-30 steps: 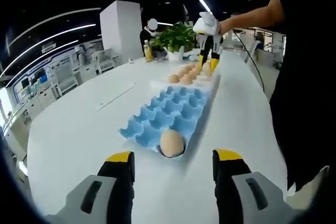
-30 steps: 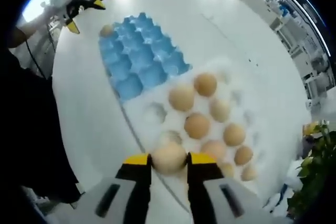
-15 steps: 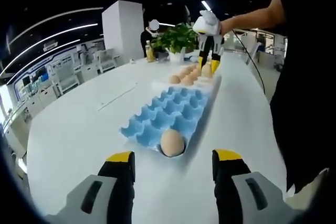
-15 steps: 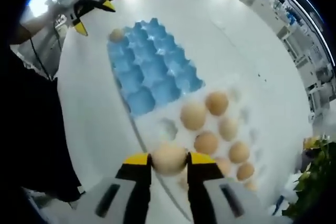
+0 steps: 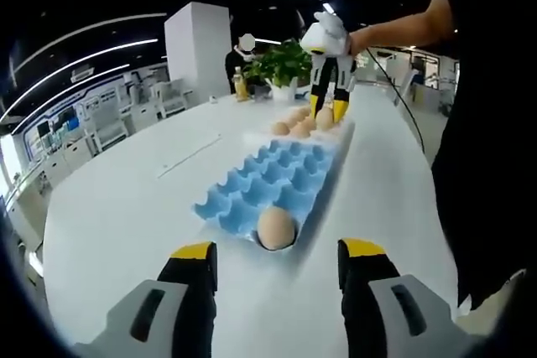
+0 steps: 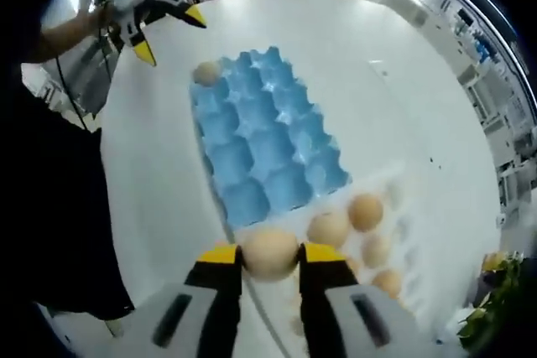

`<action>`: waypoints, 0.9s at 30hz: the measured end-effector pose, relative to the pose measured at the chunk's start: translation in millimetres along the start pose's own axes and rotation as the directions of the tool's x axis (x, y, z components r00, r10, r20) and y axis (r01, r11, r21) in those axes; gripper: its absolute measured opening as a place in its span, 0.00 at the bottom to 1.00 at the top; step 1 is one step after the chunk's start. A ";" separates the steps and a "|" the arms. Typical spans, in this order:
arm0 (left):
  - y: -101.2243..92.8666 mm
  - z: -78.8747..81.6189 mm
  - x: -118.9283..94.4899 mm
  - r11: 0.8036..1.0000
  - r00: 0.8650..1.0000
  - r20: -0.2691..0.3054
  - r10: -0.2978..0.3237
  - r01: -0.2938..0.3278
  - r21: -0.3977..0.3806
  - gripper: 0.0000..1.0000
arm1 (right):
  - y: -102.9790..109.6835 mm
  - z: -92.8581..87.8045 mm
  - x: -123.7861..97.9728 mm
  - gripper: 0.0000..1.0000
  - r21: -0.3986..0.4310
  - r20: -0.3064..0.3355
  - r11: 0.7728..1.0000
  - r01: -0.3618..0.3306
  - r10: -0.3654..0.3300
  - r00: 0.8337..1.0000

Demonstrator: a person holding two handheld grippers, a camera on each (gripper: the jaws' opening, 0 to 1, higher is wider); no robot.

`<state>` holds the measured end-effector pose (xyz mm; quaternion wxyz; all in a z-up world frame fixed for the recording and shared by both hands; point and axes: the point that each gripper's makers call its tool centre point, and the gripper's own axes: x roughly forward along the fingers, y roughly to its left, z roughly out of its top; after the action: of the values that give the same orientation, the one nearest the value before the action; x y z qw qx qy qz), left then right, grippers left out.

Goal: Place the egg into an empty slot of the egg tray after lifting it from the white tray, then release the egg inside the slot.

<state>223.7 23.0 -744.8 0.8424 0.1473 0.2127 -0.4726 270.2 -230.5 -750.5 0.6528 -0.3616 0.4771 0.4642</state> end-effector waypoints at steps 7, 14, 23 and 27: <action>-0.4 -1.4 0.0 1.000 1.000 -0.002 0.000 0.000 -0.001 0.59 | 6.1 11.8 4.6 0.26 -0.026 0.004 1.000 -0.016 0.016 1.000; 1.0 -0.4 -0.2 1.000 1.000 0.000 0.002 -0.002 0.000 0.59 | 14.6 35.4 10.9 0.26 -0.072 0.024 0.997 -0.040 0.042 0.999; 2.2 -0.3 -1.6 1.000 1.000 0.001 0.004 -0.004 0.000 0.58 | 23.9 58.3 18.1 0.26 -0.116 0.041 0.991 -0.064 0.069 0.997; 1.7 -0.7 -2.1 1.000 1.000 0.000 0.002 -0.002 0.002 0.58 | 28.4 67.3 20.7 0.26 -0.134 0.047 0.988 -0.073 0.080 0.996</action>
<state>224.0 25.8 -744.3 0.8427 0.1486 0.2121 -0.4720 264.9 -154.8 -752.1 0.6213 -0.3731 0.4417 0.5289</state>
